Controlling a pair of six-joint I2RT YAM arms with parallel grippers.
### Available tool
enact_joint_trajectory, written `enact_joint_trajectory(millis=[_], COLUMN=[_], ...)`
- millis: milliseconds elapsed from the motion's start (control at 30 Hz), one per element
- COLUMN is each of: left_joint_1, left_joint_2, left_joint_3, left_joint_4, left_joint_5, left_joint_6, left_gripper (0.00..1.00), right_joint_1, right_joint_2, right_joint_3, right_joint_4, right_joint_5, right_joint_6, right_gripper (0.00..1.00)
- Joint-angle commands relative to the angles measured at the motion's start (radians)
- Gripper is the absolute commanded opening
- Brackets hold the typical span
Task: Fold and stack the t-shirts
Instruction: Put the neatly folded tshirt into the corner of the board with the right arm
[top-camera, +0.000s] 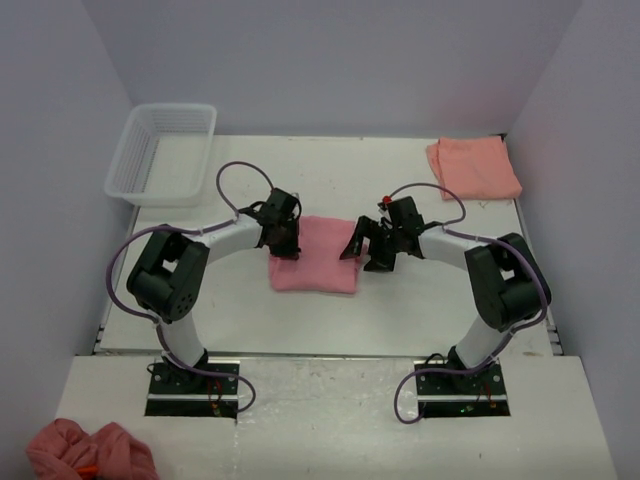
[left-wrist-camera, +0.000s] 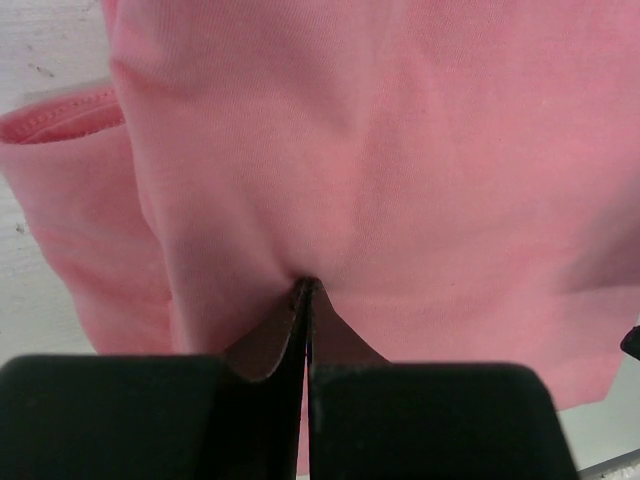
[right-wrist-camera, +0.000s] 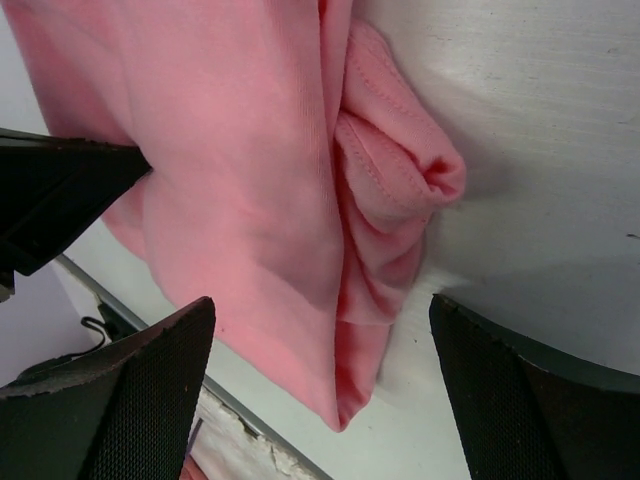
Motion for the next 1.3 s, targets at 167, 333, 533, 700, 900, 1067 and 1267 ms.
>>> enact_joint_trajectory(millis=[167, 333, 533, 700, 900, 1067, 1267], left_joint_1=[0.022, 0.022, 0.022, 0.022, 0.021, 0.021, 0.021], left_joint_2=[0.015, 0.01, -0.001, -0.021, -0.036, -0.033, -0.036], left_joint_3=[0.006, -0.012, -0.041, -0.06, -0.054, -0.052, -0.077], left_joint_4=[0.011, 0.025, 0.045, 0.053, 0.047, 0.045, 0.062], left_joint_5=[-0.025, -0.003, 0.018, 0.03, 0.043, 0.046, 0.052], left_joint_6=[0.037, 0.032, 0.023, 0.017, 0.02, 0.024, 0.024], left_gripper=[0.0, 0.0, 0.0, 0.0, 0.0, 0.0, 0.0], right_joint_1=[0.012, 0.015, 0.035, 0.076, 0.107, 0.116, 0.116], right_joint_2=[-0.052, -0.023, 0.072, 0.13, 0.164, 0.157, 0.195], right_joint_3=[-0.168, -0.211, -0.19, -0.127, -0.094, -0.104, -0.079], right_joint_4=[0.041, 0.094, 0.145, 0.139, 0.139, 0.133, 0.124], right_joint_5=[0.104, 0.093, 0.072, 0.075, 0.096, 0.136, 0.138], right_joint_6=[0.059, 0.086, 0.102, 0.115, 0.132, 0.138, 0.129], right_gripper=[0.9, 0.9, 0.9, 0.89, 0.77, 0.54, 0.14])
